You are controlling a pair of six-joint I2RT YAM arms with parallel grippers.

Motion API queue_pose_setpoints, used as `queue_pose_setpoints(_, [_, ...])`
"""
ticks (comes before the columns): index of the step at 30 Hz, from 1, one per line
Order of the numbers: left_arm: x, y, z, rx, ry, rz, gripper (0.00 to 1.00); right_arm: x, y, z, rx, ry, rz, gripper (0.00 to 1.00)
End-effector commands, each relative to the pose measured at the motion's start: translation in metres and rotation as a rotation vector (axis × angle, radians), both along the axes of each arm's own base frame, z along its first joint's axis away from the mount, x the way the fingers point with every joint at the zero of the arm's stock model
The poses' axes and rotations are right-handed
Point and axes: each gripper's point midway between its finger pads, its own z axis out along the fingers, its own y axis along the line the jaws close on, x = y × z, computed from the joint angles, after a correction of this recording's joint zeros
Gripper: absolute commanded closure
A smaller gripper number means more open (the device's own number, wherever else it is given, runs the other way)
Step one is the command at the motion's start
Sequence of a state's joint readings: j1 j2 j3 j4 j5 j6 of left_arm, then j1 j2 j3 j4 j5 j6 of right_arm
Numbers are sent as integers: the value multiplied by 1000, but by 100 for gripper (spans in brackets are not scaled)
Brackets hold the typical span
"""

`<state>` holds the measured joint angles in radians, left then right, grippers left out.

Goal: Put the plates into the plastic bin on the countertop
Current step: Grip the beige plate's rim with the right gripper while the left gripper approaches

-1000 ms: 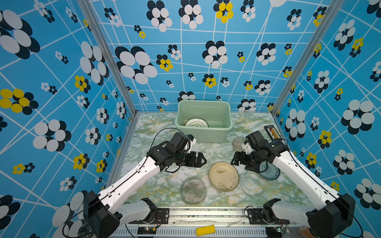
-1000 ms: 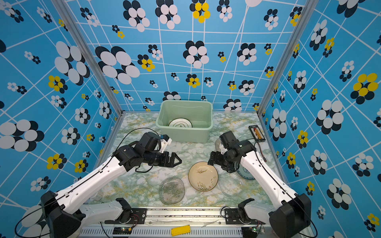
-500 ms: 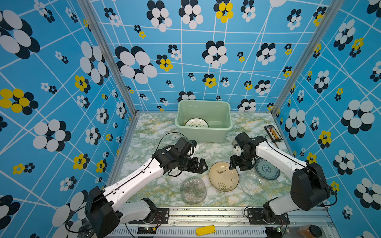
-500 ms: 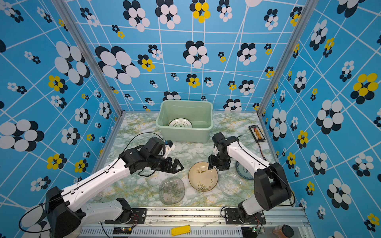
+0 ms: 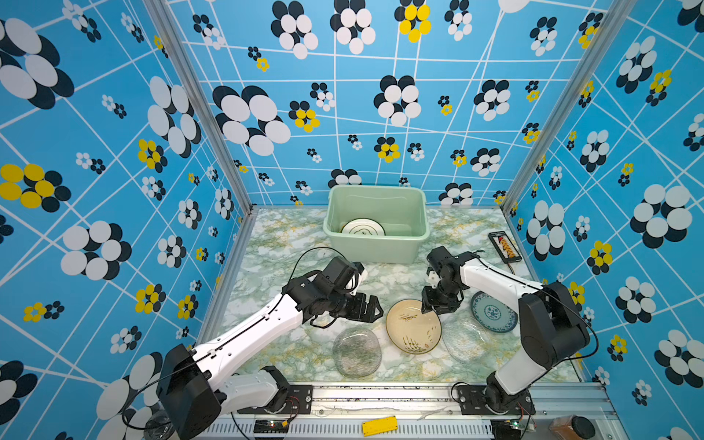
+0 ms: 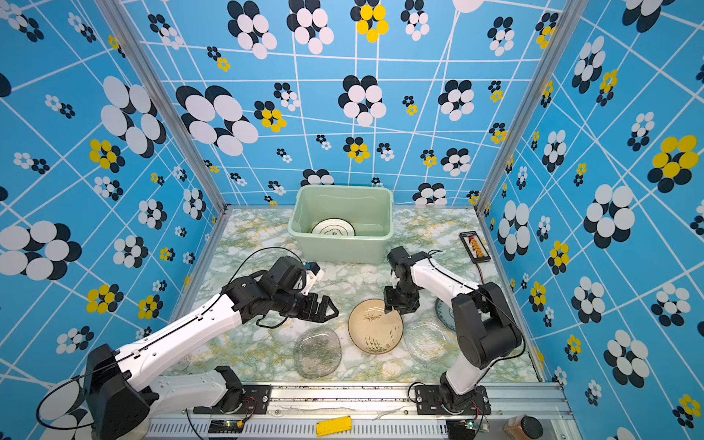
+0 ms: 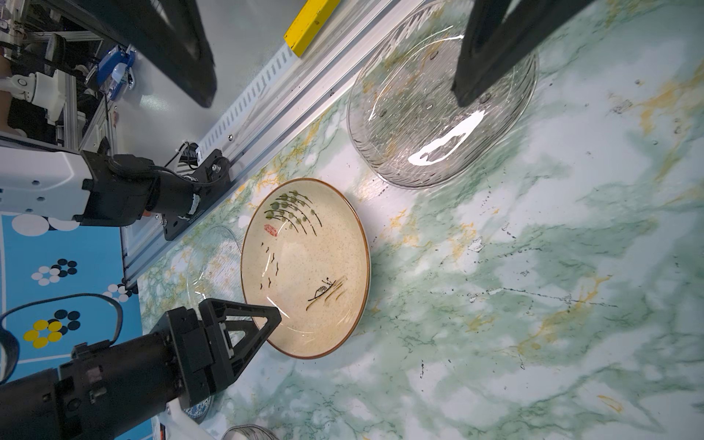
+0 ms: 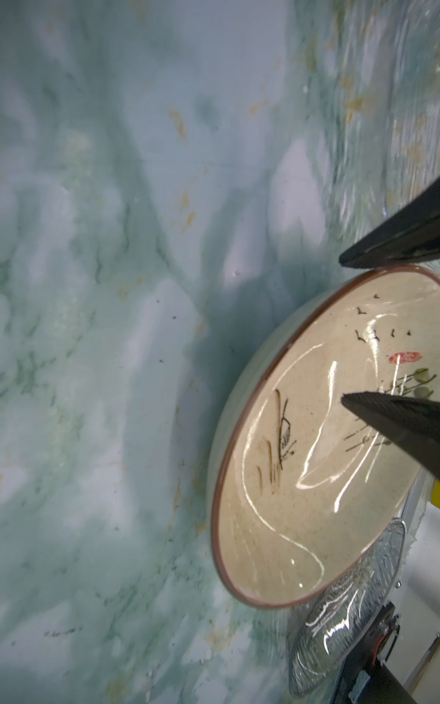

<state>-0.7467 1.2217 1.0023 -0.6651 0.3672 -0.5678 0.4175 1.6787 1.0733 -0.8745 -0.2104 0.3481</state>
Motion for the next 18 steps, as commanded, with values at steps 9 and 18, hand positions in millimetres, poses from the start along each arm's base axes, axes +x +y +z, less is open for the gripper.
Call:
queue_pose_setpoints(9, [1,-3,3,8,-3,-15,2,0,0,-18,-48,43,4,66])
queue_pose_setpoints(18, [0,2,5,14,-27,-10,2,0,10,-19,-70,82,-12,77])
